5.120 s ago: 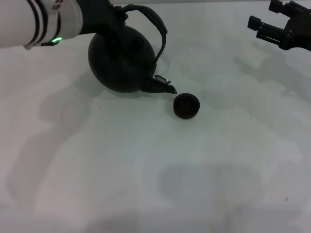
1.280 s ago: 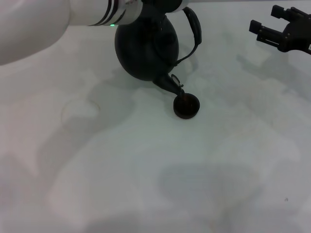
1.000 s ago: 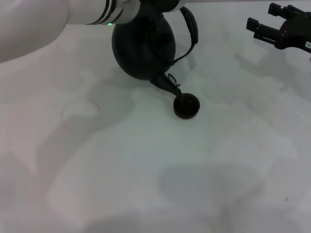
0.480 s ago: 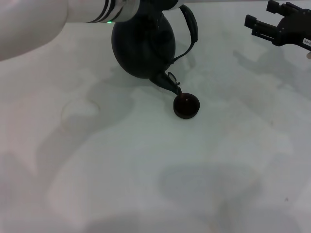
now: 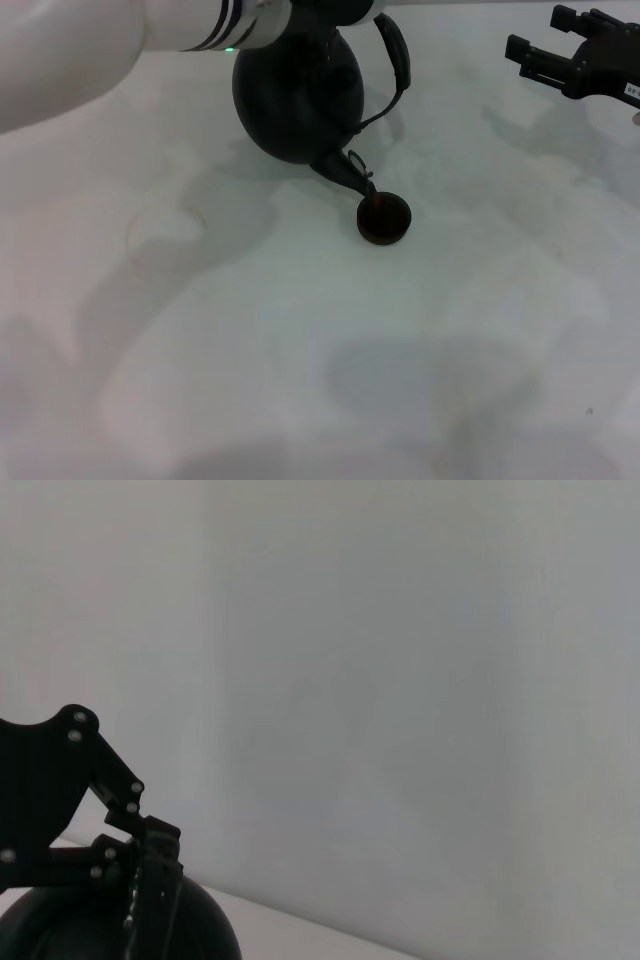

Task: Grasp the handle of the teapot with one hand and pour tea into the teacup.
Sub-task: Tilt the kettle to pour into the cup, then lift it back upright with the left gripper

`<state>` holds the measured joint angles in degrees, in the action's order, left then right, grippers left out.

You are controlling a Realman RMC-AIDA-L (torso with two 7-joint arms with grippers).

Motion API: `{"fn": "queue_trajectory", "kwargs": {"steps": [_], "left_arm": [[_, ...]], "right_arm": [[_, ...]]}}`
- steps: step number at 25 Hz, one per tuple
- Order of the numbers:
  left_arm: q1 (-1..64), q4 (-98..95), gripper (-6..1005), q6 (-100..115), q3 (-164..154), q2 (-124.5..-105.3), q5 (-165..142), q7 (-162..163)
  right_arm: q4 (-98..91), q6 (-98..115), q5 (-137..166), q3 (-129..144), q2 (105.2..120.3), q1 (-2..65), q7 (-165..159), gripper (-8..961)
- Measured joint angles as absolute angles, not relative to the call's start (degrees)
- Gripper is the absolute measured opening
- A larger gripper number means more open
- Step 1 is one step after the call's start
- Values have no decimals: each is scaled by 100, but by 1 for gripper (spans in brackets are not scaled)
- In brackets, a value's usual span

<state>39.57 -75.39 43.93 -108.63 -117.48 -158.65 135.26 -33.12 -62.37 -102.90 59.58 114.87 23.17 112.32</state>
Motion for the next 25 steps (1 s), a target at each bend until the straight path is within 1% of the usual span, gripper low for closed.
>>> {"fn": "queue_trajectory", "kwargs": {"steps": [13, 18, 25], "left_arm": [[3791, -7713, 104, 4355, -10644, -11829, -15864, 13813], [3438, -8184, 104, 4398, -10364, -11879, -15868, 14270], [2531, -9008, 104, 4423, -10320, -11903, -15882, 14717]], "right_arm": [[-3255, -6241, -10282, 5949, 11478, 2292, 11259, 826], [-3252, -6242, -10282, 5949, 11478, 2269, 11263, 826], [-3251, -6206, -10283, 5950, 11471, 2307, 11228, 826]]}}
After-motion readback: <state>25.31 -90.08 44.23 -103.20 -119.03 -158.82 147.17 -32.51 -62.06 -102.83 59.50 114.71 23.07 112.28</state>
